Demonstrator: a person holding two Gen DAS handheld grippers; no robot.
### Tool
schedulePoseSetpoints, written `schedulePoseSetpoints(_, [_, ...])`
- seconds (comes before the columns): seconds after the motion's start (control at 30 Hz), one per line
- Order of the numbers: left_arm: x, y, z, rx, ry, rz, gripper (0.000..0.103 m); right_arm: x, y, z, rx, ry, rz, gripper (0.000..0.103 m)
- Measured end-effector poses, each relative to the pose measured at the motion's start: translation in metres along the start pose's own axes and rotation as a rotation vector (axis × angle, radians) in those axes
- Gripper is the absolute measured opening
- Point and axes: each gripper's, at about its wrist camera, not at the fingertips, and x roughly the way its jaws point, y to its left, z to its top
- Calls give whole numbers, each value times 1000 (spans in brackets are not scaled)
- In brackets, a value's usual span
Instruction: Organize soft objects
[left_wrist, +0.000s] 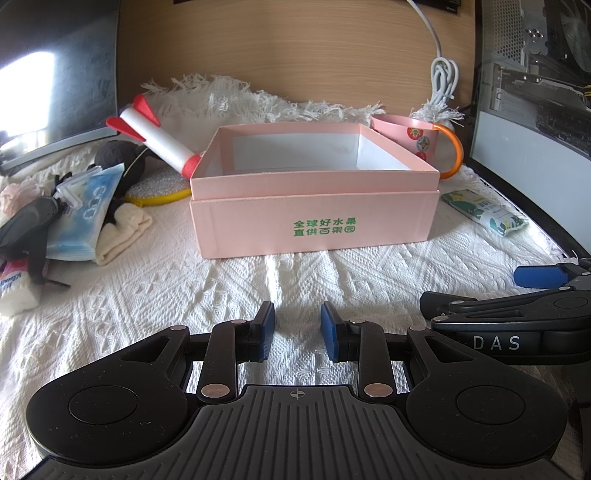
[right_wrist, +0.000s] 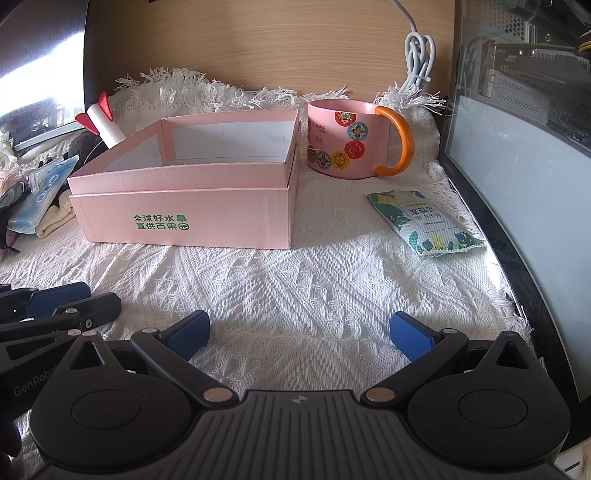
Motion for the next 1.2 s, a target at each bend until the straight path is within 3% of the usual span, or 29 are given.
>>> schedulePoseSetpoints(1.0, [-4,-1,0,0,-1,1,31,-2,0,-1,-8,3,8,103])
schedulePoseSetpoints(1.2, [-4,-2,0,0,-1,1,31,1,-4,13,-32,112,41,103])
